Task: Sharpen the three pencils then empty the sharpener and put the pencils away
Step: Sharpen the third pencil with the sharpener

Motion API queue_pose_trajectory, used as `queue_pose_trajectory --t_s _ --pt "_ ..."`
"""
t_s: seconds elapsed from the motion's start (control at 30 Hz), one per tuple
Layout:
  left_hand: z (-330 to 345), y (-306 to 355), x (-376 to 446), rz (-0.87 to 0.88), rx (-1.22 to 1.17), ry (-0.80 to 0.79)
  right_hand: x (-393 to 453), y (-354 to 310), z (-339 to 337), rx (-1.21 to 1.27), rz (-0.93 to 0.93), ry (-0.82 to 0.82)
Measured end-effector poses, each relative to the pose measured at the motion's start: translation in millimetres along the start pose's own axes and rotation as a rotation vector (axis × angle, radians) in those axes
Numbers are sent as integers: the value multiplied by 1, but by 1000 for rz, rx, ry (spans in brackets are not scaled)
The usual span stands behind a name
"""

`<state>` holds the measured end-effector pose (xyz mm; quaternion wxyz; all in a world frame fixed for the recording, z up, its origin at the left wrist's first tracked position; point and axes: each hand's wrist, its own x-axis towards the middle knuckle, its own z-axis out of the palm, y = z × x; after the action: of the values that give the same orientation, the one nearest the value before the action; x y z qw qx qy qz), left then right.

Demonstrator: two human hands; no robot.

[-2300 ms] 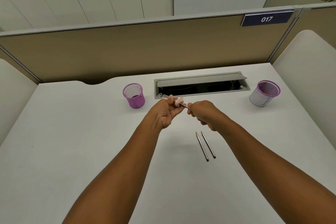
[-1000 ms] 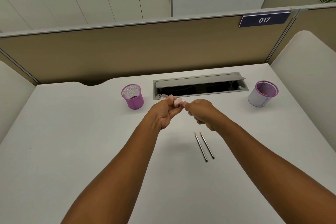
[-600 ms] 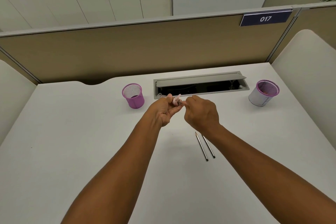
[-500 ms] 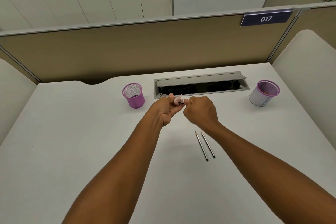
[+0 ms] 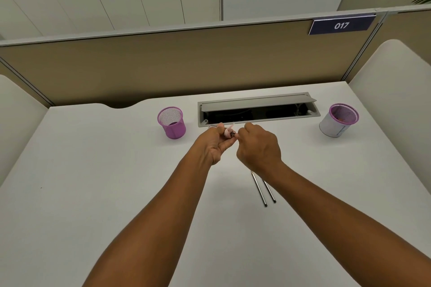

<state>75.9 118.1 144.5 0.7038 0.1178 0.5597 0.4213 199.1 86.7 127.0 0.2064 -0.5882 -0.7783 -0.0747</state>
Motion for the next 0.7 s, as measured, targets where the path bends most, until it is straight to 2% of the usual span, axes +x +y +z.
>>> queue_pose_trajectory --t_s 0.07,0.13,0.17,0.23,0.3,0.37,0.43,0.57,0.7 --pt "2 0 -2 2 6 -6 -1 -3 -1 34 58 2" --pt "3 0 -4 3 18 -23 4 -9 -7 134 310 -169" --pt "3 0 -4 5 22 -29 10 -11 -12 272 499 -281" --pt "2 1 -4 20 41 -37 25 -9 -19 723 914 -507" --pt "0 2 -4 27 70 -38 33 -3 -25 1064 1176 -677" --pt "-2 2 -3 32 63 -41 36 1 -27 1153 1208 -753" --pt "-3 1 -3 30 40 -37 35 2 -28 1099 1145 -768" --pt "-7 3 3 47 -43 -27 29 2 -24 915 986 -681" --pt "-10 7 6 55 -68 -23 19 7 -18 885 911 -621"
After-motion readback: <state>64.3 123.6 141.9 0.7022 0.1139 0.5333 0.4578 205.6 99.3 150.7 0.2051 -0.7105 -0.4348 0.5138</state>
